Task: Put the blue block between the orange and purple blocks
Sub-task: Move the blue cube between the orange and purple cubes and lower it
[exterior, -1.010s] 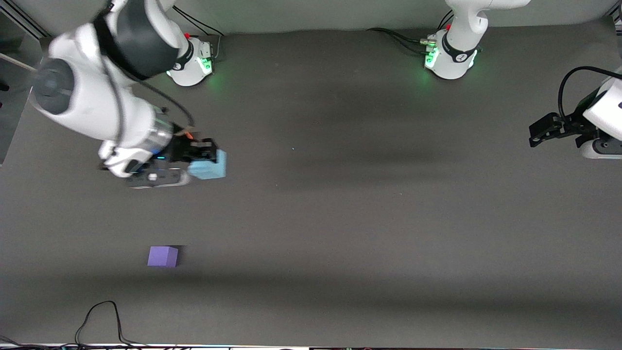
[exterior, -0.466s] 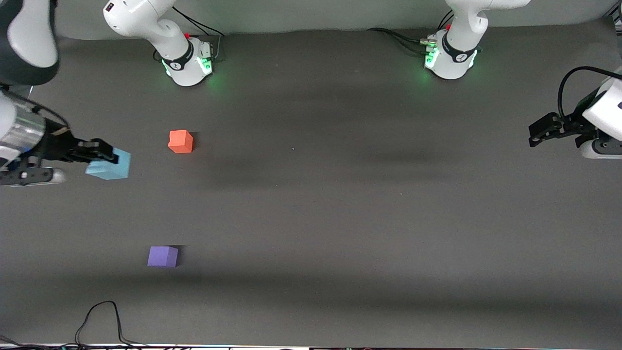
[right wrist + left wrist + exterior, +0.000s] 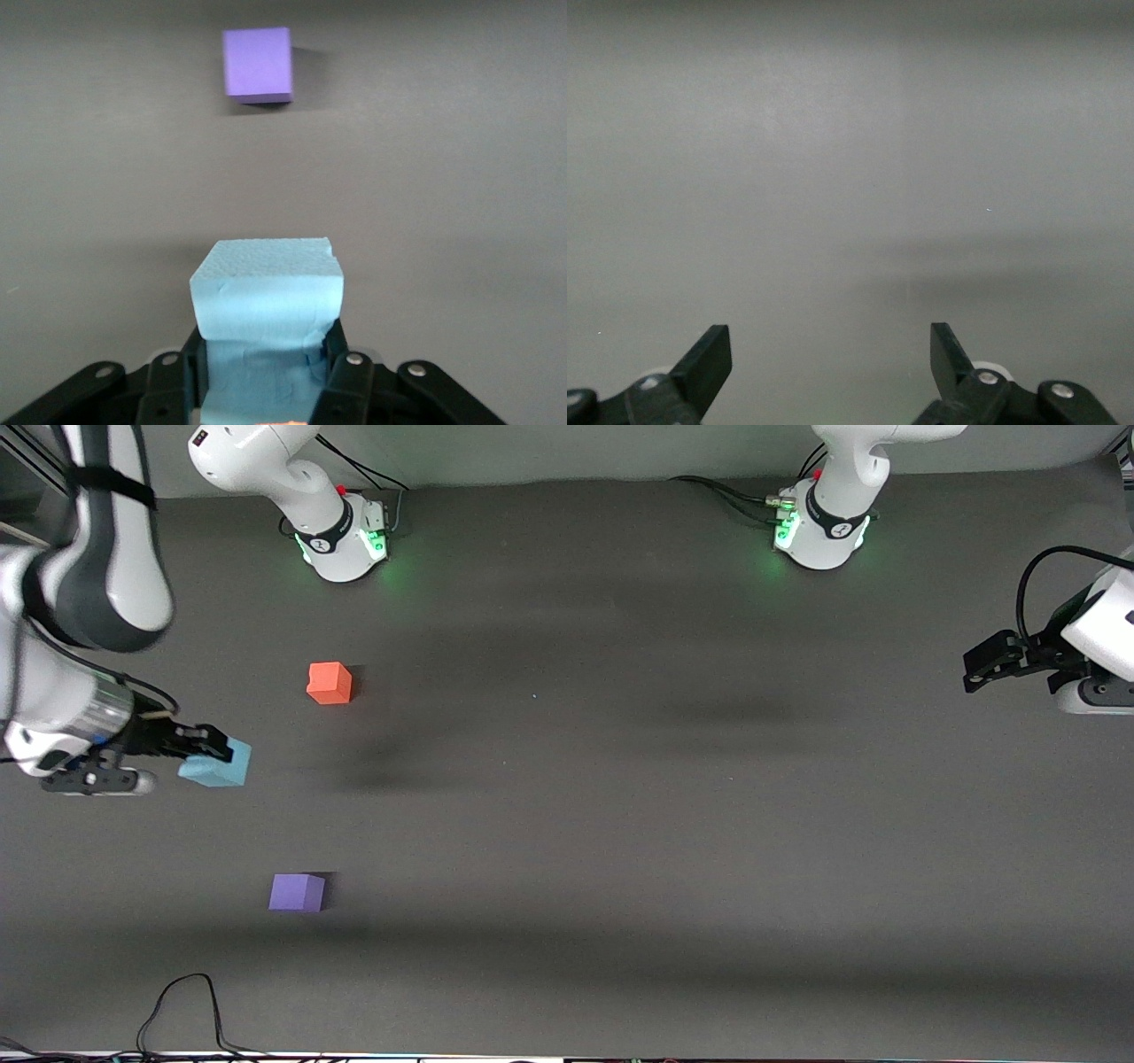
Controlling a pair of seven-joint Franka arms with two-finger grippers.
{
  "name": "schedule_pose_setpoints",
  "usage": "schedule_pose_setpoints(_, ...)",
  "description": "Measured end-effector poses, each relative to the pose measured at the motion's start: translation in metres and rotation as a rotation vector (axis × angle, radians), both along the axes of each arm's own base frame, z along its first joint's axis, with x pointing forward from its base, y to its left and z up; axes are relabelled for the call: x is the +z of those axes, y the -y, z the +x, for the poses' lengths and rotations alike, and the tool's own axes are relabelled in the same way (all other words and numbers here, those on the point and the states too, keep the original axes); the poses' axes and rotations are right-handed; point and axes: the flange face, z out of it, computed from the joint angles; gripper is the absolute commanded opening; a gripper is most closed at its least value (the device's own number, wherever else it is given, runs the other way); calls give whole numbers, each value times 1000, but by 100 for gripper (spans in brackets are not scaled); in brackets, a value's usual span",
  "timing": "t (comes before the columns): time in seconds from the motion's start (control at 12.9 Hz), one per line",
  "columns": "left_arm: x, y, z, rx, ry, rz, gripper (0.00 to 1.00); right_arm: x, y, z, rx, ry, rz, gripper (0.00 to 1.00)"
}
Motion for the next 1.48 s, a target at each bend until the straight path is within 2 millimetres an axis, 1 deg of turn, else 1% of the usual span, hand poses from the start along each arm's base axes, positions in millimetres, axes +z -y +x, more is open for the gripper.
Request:
schedule_pose_setpoints(0.16,0,1,0,0,-1,-5,100,-43,-5,-2,1,-11,15,49)
schedule_pose_setpoints(0.31,0,1,0,1,-1,-7,100,-85,-8,3,39,-16,75,49)
schedule_pose_setpoints(0.47,1,1,0,1,0,-8,100,-124,-1,5,57,-21,83,50)
schedule_pose_setpoints(0.54,1,1,-1,1,-1,-8,100,-137,2,7,63,-21,59,50)
schedule_pose_setpoints(0.78,1,0,-1,1,-4,-8,100,-165,-1,8,53,-24,20,50)
schedule_pose_setpoints(1.09,2,-1,-2,6,-4,-18,100,-187,-12,7,45,-19,11,50)
schedule_pose_setpoints(1.24,2,-2,-2,9,-4,-20,100,-198,-16,2,37,-25,14,51)
schedule_pose_setpoints(1.4,2,-5,-2,14,-4,-21,100,-210,-17,-10,33,-22,-3,51)
schedule_pose_setpoints(1.48,2,-6,-2,16,-4,-25,100,-210,-20,-12,37,-11,-12,51)
